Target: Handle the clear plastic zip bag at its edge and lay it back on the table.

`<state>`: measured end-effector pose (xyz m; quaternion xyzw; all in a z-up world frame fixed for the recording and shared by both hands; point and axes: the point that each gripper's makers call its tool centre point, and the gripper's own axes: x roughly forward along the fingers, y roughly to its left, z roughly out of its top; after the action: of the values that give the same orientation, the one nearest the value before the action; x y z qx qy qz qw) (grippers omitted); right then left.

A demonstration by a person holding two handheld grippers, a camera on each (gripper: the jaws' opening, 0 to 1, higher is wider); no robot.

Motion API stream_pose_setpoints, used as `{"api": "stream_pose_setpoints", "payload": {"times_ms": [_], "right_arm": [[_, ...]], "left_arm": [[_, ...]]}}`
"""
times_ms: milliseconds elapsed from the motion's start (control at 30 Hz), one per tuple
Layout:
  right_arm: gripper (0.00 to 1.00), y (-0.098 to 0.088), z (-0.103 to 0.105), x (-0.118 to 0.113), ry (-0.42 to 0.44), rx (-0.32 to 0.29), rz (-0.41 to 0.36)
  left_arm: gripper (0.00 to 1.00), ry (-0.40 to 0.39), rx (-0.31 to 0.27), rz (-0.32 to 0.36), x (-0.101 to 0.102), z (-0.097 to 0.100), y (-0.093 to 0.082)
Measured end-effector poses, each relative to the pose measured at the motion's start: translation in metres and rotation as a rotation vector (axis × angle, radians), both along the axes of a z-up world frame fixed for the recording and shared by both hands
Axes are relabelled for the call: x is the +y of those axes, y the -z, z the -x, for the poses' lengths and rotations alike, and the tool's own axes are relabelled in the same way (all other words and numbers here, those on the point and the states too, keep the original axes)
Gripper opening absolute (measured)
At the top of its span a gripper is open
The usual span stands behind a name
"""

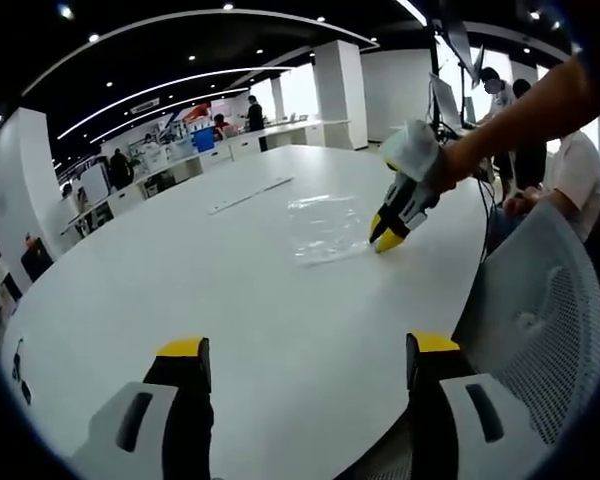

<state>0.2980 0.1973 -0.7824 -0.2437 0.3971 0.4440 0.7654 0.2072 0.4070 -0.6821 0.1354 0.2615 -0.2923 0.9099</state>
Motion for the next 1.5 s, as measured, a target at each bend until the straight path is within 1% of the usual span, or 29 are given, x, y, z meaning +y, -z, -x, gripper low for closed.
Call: {"api": "stream_pose_setpoints", "payload": {"times_ms": [67,133,167,333,433,533,567,667,767,867,1033,1133,1233,1433,1500], "right_arm": [[0.08,0.000,0.001,0.000,-0.005,0.002,0.002],[0.02,0.000,-0.002,0.000,-0.010,-0.009,0.013],[0.00,0.000,-0.003,-0.001,-0.015,-0.015,0.018],[0.00,-0.001,-0.004,0.000,-0.022,-0.015,0.010],[0.00,0.001,-0.006,0.001,-0.060,-0.032,0.019],[0.00,0.000,-0.003,0.002,-0.065,-0.012,-0.007],[0.00,0.000,-0.003,0.002,-0.075,-0.014,-0.009],[0.00,-0.001,-0.002,0.001,-0.115,-0.036,0.015],[0.00,-0.003,0.002,0.002,-0.129,-0.047,0.024],[0.00,-0.007,0.005,0.003,-0.177,-0.076,0.036],[0.00,-0.015,0.010,0.007,-0.231,-0.102,0.033],[0.00,-0.017,0.011,0.007,-0.254,-0.104,0.031],[0.00,-0.020,0.015,0.008,-0.286,-0.112,0.039],[0.00,-0.031,0.022,0.014,-0.362,-0.154,0.055],[0.00,-0.033,0.020,0.013,-0.379,-0.166,0.061]], "left_arm": [[0.78,0.004,0.001,-0.004,-0.001,0.001,0.000],[0.78,0.006,0.001,-0.005,-0.002,0.002,0.000],[0.78,0.008,0.002,-0.007,-0.001,0.002,0.001],[0.78,0.005,0.006,-0.008,0.000,0.003,0.003],[0.78,0.005,0.007,-0.010,0.002,0.002,0.004],[0.77,0.003,0.006,-0.011,0.002,0.002,0.003],[0.77,0.003,0.006,-0.010,0.002,0.001,0.003],[0.77,0.004,0.003,-0.012,0.003,-0.001,0.003],[0.77,0.004,0.001,-0.012,0.003,-0.002,0.001],[0.77,0.005,-0.002,-0.015,0.003,-0.003,0.000],[0.77,0.012,-0.002,-0.021,0.002,-0.005,0.000],[0.77,0.017,-0.001,-0.024,0.001,-0.005,0.000],[0.77,0.024,-0.001,-0.028,-0.001,-0.006,0.000],[0.76,0.037,-0.006,-0.029,-0.009,-0.005,-0.003],[0.76,0.039,-0.007,-0.028,-0.010,-0.005,-0.003]]}}
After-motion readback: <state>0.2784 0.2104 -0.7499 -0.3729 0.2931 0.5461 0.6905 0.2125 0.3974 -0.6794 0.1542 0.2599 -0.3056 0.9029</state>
